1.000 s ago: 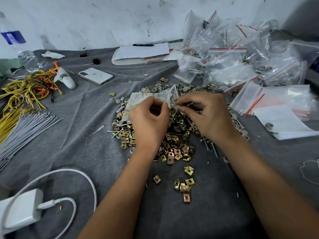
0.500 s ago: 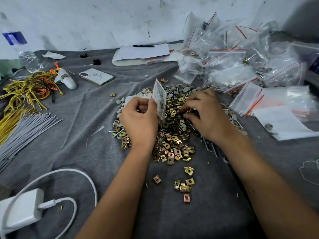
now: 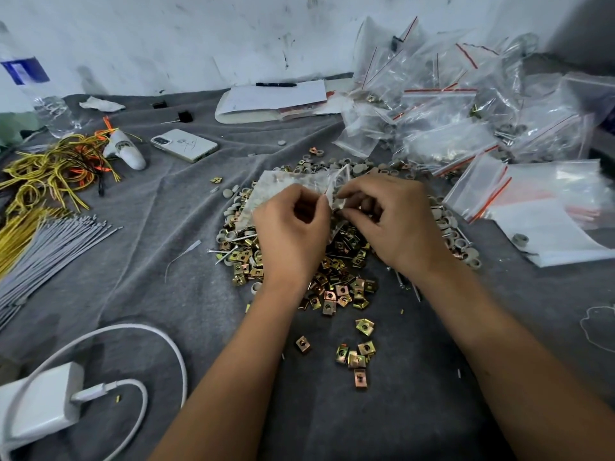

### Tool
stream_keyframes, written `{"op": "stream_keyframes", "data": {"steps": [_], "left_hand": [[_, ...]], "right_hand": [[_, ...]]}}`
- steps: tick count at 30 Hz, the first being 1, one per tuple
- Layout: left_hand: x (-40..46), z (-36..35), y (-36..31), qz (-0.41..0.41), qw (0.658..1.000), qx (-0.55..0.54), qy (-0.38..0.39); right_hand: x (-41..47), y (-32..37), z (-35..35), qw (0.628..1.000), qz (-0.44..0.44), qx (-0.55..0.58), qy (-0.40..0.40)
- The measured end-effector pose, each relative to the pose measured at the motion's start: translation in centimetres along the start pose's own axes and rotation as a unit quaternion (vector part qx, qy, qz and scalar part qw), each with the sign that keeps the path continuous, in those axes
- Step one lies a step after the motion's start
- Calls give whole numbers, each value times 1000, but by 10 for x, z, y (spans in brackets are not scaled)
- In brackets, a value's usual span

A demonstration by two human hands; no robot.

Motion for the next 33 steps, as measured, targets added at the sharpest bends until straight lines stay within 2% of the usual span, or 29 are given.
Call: {"op": "stream_keyframes", "data": {"steps": [3, 7, 9, 13, 15, 21, 25, 28, 33], "left_hand": [[0, 2, 5, 31, 999, -12, -7], [-1, 14, 14, 91, 993, -27, -68], [-2, 20, 19, 117, 987, -40, -99], [-3, 26, 26, 150, 980, -45, -122], [-3, 26, 28, 157, 978, -51, -126], [-3, 25, 29, 152, 980, -50, -115], [0, 18, 19, 109, 990, -32, -82], [1, 14, 12, 75, 995, -16, -61], [1, 17, 13, 84, 994, -21, -71]], "right_hand": [[1, -3, 5, 999, -20, 37, -17], [1, -6, 14, 998, -18, 40, -40], [2, -7, 7, 1000, -5, 7, 10], [-4, -13, -29, 978, 9, -103, 181], [-6, -15, -36, 970, 5, -123, 208], [-7, -13, -38, 972, -3, -105, 213], [-1, -13, -21, 990, -59, 1, 131], [1, -13, -8, 993, -70, 52, 83], [-1, -14, -16, 990, -73, 12, 120]]}}
Point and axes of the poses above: each hand's wrist, its own x-axis towards the middle knuckle, its own z-axis out of the back of the hand, y = z × x, the point moved 9 cm from there along x, towards the middle knuckle, and after that the axes turned 11 degrees about -z, right-handed, at the moved point
